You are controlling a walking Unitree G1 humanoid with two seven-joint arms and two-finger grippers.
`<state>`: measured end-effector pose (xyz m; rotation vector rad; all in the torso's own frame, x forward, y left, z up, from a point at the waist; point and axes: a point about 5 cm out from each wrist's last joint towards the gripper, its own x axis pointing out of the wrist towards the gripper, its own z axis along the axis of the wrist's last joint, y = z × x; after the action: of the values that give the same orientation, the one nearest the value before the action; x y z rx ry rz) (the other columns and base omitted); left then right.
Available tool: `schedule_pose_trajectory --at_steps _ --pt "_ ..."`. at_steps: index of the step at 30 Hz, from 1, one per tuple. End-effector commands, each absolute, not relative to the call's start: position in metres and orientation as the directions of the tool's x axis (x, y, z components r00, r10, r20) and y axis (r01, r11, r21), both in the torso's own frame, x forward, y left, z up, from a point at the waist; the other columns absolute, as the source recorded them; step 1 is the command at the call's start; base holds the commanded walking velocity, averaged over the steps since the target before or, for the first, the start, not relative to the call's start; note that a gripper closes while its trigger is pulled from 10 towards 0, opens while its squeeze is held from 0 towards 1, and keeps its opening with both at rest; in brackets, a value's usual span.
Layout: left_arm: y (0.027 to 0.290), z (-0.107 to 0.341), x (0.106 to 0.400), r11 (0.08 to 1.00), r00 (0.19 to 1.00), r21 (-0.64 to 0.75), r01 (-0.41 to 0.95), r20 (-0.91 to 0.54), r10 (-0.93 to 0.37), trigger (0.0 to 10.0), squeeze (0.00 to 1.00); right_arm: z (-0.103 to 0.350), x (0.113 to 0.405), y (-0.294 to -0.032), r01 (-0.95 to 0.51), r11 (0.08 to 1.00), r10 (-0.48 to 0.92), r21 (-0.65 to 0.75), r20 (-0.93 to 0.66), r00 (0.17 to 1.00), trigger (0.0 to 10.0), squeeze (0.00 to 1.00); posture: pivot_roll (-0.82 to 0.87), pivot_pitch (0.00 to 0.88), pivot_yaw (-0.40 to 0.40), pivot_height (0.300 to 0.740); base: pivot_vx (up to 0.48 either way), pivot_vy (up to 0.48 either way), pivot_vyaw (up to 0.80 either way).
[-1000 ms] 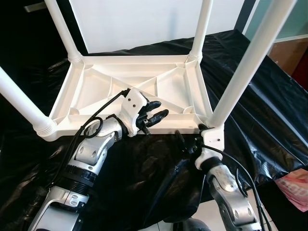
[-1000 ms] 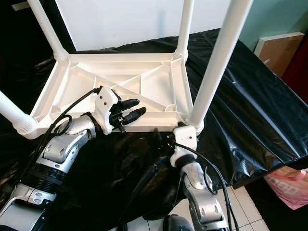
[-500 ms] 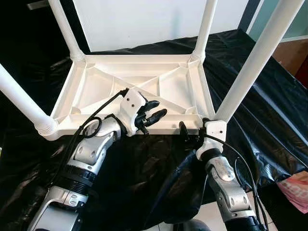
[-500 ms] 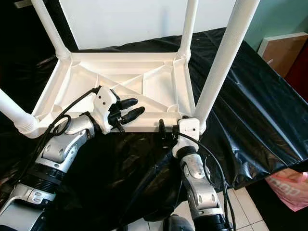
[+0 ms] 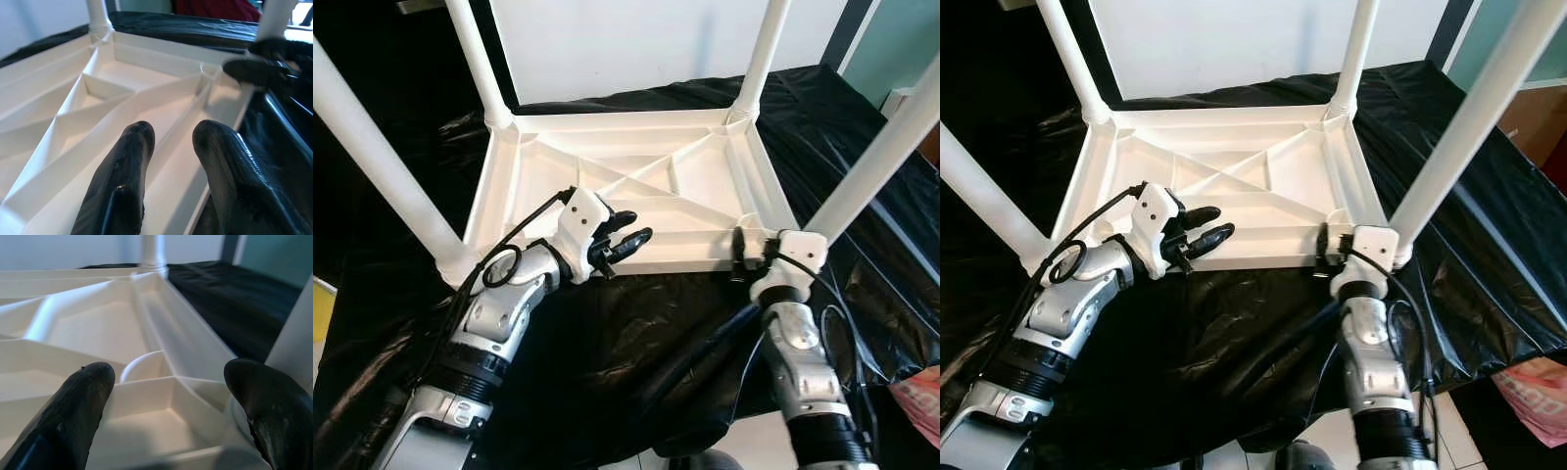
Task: Building children table
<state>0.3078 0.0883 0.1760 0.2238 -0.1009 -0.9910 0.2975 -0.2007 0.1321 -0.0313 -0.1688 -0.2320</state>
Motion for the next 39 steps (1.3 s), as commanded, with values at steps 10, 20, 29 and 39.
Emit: schedule_pose_trajectory --at_steps 10,20,29,39 --pt "0.075 0.164 0.29 0.428 0.447 0.203 0.881 -0.06 -0.892 10.0 0.0 0.136 0.287 -0.269 0.474 0.88 -0.458 -0.036 0.202 0.866 10.0 0.0 0.02 0.152 0.004 0.74 0.0 0.0 0.0" --pt "0.079 0.158 0.28 0.402 0.424 0.18 0.898 -0.102 -0.9 10.0 0.0 0.129 0.289 -0.221 0.325 0.946 -0.315 -0.011 0.21 0.926 10.0 0.0 0.02 0.154 0.011 0.74 0.0 0.0 0.0" --pt "0.085 0.139 0.258 0.347 0.378 0.174 0.922 -0.207 -0.902 10.0 0.0 0.114 0.278 -0.185 0.226 0.974 -0.224 0.01 0.167 0.96 10.0 0.0 0.03 0.162 -0.002 0.74 0.0 0.0 0.0" --pt "0.085 0.133 0.288 0.542 0.595 0.253 0.801 -0.237 -0.768 10.0 0.0 0.117 0.279 -0.185 0.205 0.979 -0.203 0.001 0.169 0.965 10.0 0.0 0.02 0.165 -0.012 0.74 0.0 0.0 0.0"
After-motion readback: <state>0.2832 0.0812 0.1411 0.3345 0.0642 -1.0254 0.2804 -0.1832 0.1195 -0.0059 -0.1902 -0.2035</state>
